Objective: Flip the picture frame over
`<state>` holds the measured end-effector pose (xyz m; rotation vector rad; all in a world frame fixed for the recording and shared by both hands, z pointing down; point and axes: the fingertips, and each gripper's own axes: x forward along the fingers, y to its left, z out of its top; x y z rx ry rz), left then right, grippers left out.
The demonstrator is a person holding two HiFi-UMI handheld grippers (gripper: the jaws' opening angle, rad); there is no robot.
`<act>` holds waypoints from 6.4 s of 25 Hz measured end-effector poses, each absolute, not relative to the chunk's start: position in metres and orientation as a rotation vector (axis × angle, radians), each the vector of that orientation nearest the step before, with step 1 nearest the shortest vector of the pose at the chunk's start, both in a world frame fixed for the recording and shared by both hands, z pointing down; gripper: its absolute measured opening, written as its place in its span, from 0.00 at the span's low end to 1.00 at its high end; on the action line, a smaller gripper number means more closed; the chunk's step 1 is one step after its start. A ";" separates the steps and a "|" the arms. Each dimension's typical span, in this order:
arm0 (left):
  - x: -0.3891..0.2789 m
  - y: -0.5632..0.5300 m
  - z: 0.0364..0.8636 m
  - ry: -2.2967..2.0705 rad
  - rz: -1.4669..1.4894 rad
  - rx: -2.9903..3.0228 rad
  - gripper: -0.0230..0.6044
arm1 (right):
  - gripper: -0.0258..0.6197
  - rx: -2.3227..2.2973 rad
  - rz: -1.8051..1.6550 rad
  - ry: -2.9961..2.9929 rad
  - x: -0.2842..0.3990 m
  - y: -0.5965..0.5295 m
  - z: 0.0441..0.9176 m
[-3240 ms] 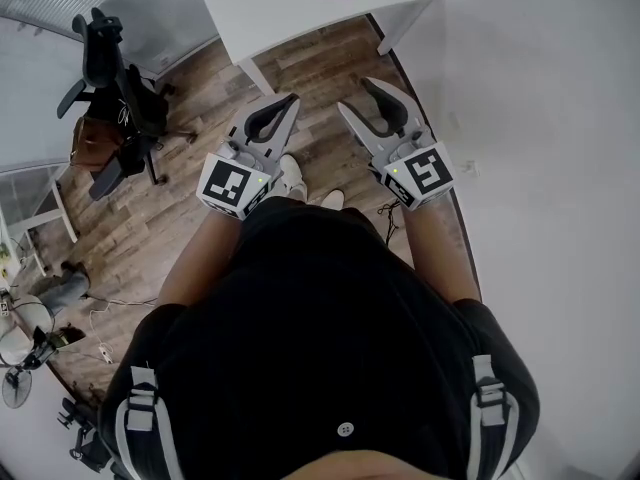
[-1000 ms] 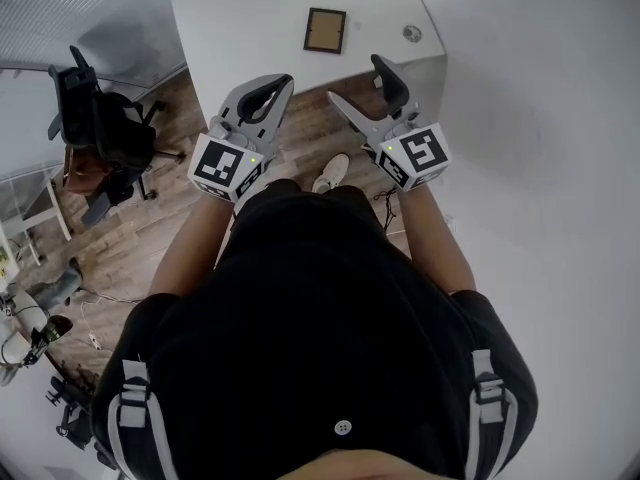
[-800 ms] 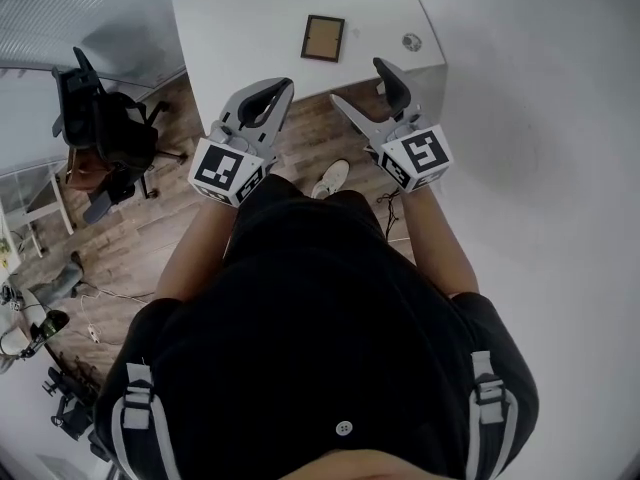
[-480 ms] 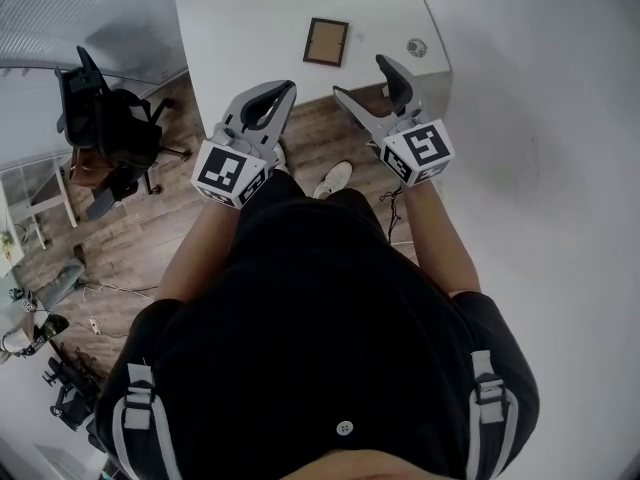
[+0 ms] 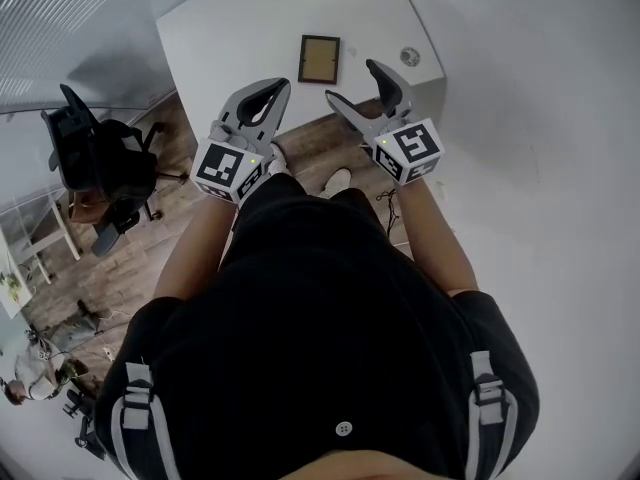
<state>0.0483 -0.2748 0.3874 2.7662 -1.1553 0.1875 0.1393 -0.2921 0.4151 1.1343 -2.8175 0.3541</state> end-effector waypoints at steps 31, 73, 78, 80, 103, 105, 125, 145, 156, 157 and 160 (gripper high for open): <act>-0.018 -0.406 0.504 -0.788 0.201 2.786 0.05 | 0.60 1.514 0.745 -2.161 0.069 -0.429 0.613; -0.023 -0.465 0.617 -0.827 0.257 2.720 0.05 | 0.27 1.597 0.872 -1.733 0.049 -0.458 0.764; -0.034 -0.464 0.619 -0.843 0.262 2.703 0.05 | 0.19 1.603 0.849 -1.676 0.051 -0.456 0.772; -0.036 -0.464 0.618 -0.846 0.255 2.703 0.05 | 0.17 1.611 0.833 -1.658 0.053 -0.456 0.773; -0.059 -0.451 0.575 -0.905 0.199 2.740 0.05 | 0.12 1.693 1.002 -1.741 0.042 -0.446 0.729; -0.062 -0.448 0.570 -0.916 0.196 2.742 0.05 | 0.12 1.694 1.030 -1.765 0.037 -0.444 0.723; -0.092 -0.415 0.540 -1.050 0.142 2.736 0.05 | 0.12 1.522 1.450 -2.146 -0.017 -0.409 0.662; -0.125 -0.392 0.557 -1.147 0.183 2.663 0.05 | 0.12 0.736 1.956 -2.299 -0.078 -0.377 0.656; -0.127 -0.398 0.552 -1.263 0.168 2.633 0.05 | 0.12 0.427 2.046 -2.309 -0.103 -0.365 0.663; -0.126 -0.399 0.551 -1.275 0.167 2.628 0.05 | 0.12 0.410 2.057 -2.307 -0.104 -0.365 0.663; -0.125 -0.399 0.552 -1.304 0.174 2.614 0.05 | 0.12 0.351 2.099 -2.292 -0.107 -0.361 0.665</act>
